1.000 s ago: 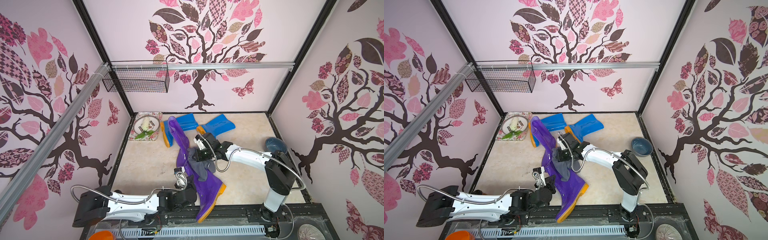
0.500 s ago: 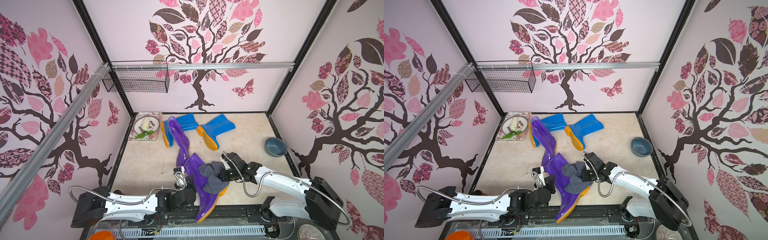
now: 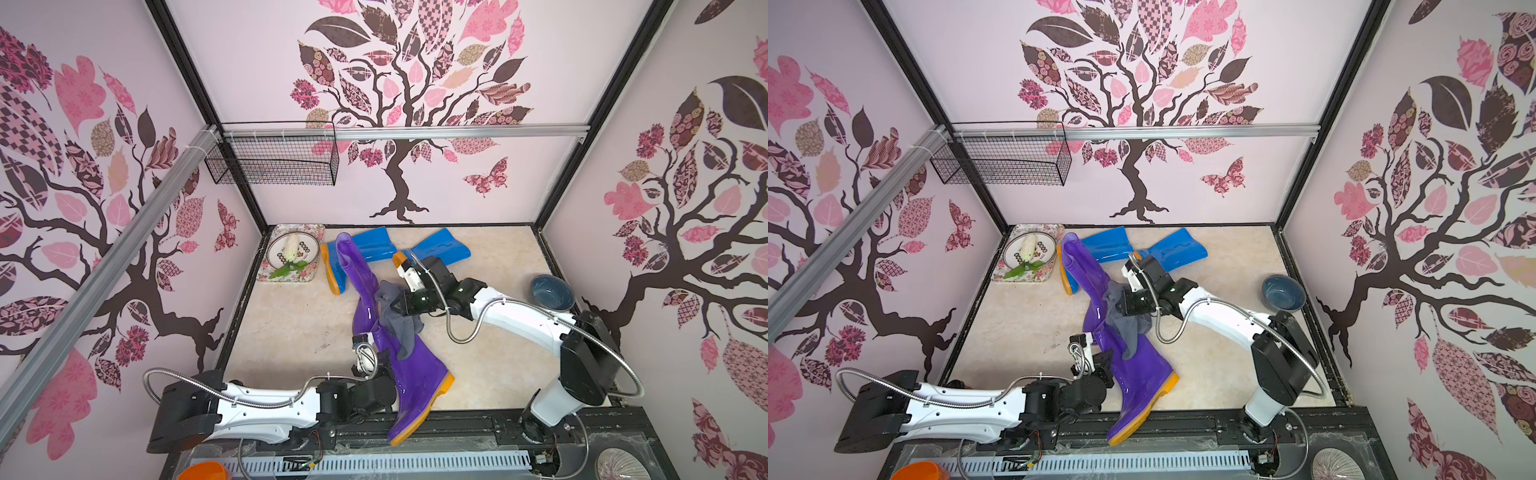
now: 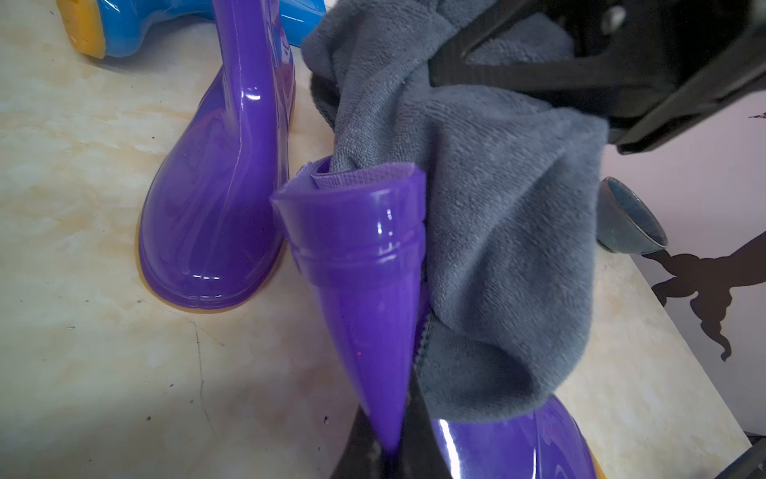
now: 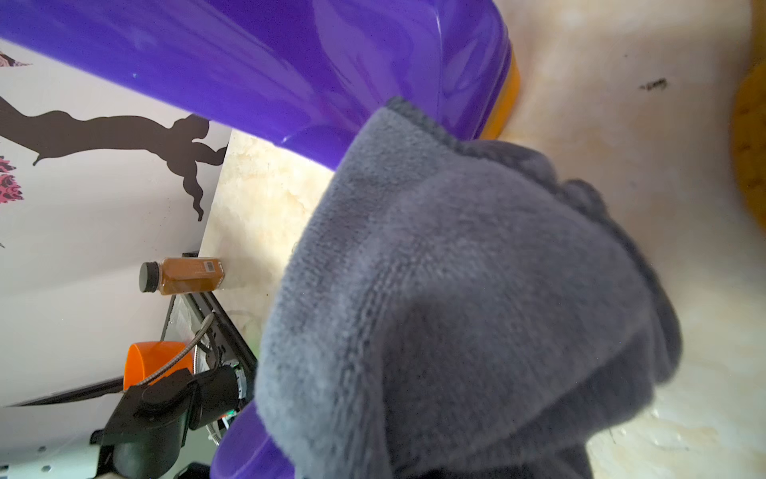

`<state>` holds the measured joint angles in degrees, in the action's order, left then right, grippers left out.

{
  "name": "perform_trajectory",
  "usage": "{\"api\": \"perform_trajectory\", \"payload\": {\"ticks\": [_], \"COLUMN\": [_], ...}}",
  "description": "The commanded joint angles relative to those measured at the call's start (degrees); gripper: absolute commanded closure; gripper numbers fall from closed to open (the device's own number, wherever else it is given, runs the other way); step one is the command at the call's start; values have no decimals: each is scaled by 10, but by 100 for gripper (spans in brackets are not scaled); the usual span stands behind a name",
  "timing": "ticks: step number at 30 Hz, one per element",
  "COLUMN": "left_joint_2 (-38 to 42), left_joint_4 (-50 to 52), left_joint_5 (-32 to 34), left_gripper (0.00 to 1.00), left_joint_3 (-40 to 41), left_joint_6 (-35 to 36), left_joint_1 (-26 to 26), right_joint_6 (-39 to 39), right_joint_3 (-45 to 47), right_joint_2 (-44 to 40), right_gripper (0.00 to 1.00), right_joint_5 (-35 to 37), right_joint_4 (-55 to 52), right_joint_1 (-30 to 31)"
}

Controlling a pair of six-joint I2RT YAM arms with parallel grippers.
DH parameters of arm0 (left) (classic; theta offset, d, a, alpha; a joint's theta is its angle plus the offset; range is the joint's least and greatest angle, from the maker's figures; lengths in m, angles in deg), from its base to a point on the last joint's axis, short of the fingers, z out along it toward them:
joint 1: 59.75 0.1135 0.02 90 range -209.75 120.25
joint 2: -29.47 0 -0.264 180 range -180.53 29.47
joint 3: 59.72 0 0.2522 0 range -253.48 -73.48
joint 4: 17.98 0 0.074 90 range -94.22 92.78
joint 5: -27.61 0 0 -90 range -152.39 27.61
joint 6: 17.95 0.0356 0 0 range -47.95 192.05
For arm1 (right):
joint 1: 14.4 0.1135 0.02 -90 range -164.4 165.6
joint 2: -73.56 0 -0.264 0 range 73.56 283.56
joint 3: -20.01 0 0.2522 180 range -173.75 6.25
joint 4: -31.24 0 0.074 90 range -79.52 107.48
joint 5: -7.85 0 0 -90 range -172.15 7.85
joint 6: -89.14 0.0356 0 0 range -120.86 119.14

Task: Wipe the rubber boots with a cloth
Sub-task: Wipe the dirt off the rubber boot.

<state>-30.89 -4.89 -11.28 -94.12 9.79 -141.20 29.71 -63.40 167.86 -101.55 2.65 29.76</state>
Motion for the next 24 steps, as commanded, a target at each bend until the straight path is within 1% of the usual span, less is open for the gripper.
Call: {"api": "perform_trajectory", "payload": {"ticks": [1,4,7,8,11,14,16,19,21,24], "left_joint_2": [28,44,44,42,32,19,13,5,3,1], "left_joint_4": [4,13,11,10,-1,-12,-18,-18,-18,-15], "left_joint_5": [23,24,29,29,27,25,25,23,22,23], "left_gripper": [100,100,100,100,100,100,100,100,100,100], "left_joint_3": [-27,-19,-14,-14,-15,-19,-20,-27,-30,-34], "left_joint_6": [17,12,6,5,11,17,19,20,24,28], "left_joint_1": [-2,-3,-2,-2,0,0,1,0,0,0], "right_joint_6": [-12,3,25,33,60,86,93,85,68,32], "right_joint_3": [40,147,242,270,332,365,366,327,273,169], "right_joint_2": [-2,-75,-172,-206,-288,-345,-355,-316,-269,-192], "right_gripper": [100,100,100,100,100,100,100,100,100,100], "right_joint_5": [1,29,69,70,73,73,53,19,23,36], "right_joint_4": [-18,-15,-50,-65,-110,-133,-114,-66,-52,-46], "right_joint_1": [1,1,2,1,4,13,21,25,25,23]}}
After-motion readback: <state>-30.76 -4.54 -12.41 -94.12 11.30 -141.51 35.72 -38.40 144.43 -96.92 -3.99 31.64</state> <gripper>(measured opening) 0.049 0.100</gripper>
